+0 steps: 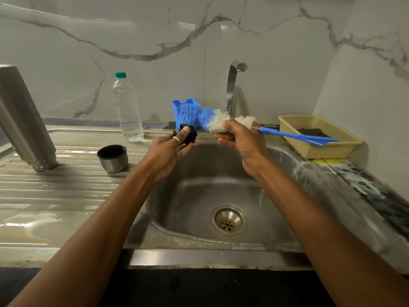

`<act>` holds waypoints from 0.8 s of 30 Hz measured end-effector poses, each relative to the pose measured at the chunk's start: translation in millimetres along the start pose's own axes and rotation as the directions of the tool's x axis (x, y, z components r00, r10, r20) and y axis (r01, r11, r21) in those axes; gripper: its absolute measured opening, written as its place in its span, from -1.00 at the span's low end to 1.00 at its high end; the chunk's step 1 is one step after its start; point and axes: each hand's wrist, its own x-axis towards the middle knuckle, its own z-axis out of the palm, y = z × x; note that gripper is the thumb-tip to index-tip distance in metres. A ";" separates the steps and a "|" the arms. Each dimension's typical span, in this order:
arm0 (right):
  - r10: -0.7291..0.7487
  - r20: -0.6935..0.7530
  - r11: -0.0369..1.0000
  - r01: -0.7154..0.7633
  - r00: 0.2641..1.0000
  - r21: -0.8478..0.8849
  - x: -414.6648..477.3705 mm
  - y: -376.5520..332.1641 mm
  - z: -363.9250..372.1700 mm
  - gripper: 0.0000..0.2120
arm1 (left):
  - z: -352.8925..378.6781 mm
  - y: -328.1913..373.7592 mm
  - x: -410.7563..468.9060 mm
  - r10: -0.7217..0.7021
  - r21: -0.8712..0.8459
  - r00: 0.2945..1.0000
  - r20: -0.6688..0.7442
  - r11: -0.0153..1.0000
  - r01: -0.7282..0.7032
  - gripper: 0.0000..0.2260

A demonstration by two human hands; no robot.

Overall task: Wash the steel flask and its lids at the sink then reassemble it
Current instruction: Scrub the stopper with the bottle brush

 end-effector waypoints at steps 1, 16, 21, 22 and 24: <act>0.000 -0.006 1.000 0.000 1.000 0.009 0.9 -1.7 -1.9 -0.84 | -0.7 0.8 -0.5 -0.014 -0.007 1.000 0.017 1.000 0.014 -0.71; -0.049 0.038 0.999 0.049 0.998 -0.003 -3.8 0.9 2.8 -0.86 | 6.5 -2.2 3.3 0.044 0.099 0.987 -0.155 0.995 -0.029 -0.70; -0.043 0.035 0.999 0.042 0.998 0.018 -2.6 -1.4 0.2 -0.76 | 5.4 -1.4 5.2 -0.019 0.084 0.983 -0.181 0.996 0.035 -0.62; -0.040 0.025 0.999 0.039 0.999 0.024 -2.7 -0.5 0.9 -0.77 | 6.6 -2.0 4.9 -0.031 0.090 0.985 -0.172 0.995 0.047 -0.62; -0.042 0.042 0.999 0.041 0.998 0.016 -4.1 0.8 1.4 -0.79 | 7.3 -3.7 5.1 -0.056 0.105 0.984 -0.167 0.992 0.074 -0.62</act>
